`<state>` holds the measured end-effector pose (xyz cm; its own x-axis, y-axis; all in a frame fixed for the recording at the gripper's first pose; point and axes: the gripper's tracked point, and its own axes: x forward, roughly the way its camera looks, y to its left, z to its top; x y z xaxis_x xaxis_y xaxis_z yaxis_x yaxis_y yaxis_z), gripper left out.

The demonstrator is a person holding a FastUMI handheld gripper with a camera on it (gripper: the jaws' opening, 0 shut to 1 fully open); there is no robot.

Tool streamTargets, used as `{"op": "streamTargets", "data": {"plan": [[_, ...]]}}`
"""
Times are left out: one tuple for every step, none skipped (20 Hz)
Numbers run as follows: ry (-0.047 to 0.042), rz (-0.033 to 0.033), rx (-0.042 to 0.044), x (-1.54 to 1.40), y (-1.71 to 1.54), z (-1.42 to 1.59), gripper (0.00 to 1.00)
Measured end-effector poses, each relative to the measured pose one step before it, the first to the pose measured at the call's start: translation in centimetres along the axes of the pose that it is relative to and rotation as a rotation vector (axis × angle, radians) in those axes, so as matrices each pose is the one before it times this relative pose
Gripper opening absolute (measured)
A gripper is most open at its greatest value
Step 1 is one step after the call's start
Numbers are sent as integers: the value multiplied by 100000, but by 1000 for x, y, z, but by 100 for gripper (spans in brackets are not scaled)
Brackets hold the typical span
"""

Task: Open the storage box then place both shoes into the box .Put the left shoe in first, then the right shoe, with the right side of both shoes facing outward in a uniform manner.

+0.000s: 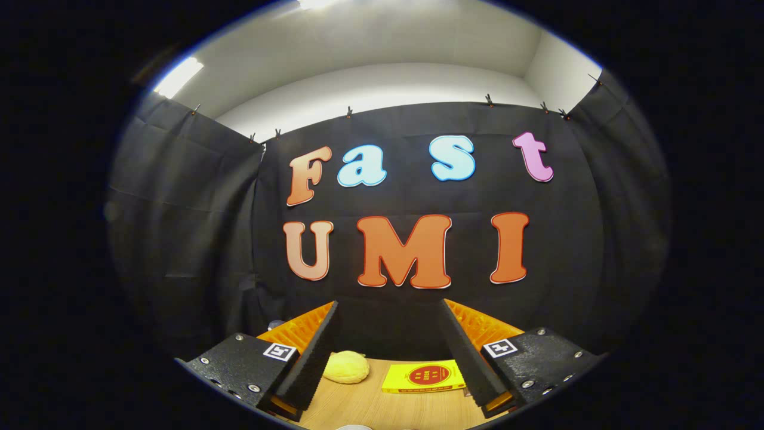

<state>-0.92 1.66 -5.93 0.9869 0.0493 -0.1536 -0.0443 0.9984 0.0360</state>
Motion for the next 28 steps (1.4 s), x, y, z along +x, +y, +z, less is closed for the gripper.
{"op": "streamTargets", "data": {"plan": [[3208,1623,1609,42,510,-1064,98],[3546,1505,1588,39,507,-1128,98],[3910,1390,1557,50,444,-1250,98],[3761,1665,1449,151,517,-1251,98],[4052,1589,1495,208,608,-1283,98],[4231,2049,1542,142,632,-1419,98],[4250,1898,1831,230,621,-1482,98],[4473,1317,2484,184,521,-1494,98],[4538,1459,2584,342,499,-1797,97],[4667,2046,2271,307,699,-1702,97],[4486,1550,1967,368,615,-1767,97],[3811,1578,1837,259,555,-1365,96],[3379,1381,1680,325,427,-1104,96],[3216,1359,1808,366,396,-1085,96],[2974,1517,1806,349,304,-998,96],[2763,1232,1758,404,297,-889,96],[2732,1203,1756,525,231,-797,96],[2895,1245,1946,362,283,-932,96],[2597,1360,2002,482,326,-770,96],[2523,1259,2000,423,307,-718,96],[2273,1266,1829,458,228,-724,96],[2612,1514,1725,520,217,-670,96],[2656,1829,1674,460,218,-709,96],[2777,2021,1662,313,368,-903,96],[3081,1816,1475,464,361,-827,96],[3224,1866,1331,767,416,-934,96],[2997,1902,1680,1008,350,-819,96],[2697,1341,1983,716,236,-749,96]]}}
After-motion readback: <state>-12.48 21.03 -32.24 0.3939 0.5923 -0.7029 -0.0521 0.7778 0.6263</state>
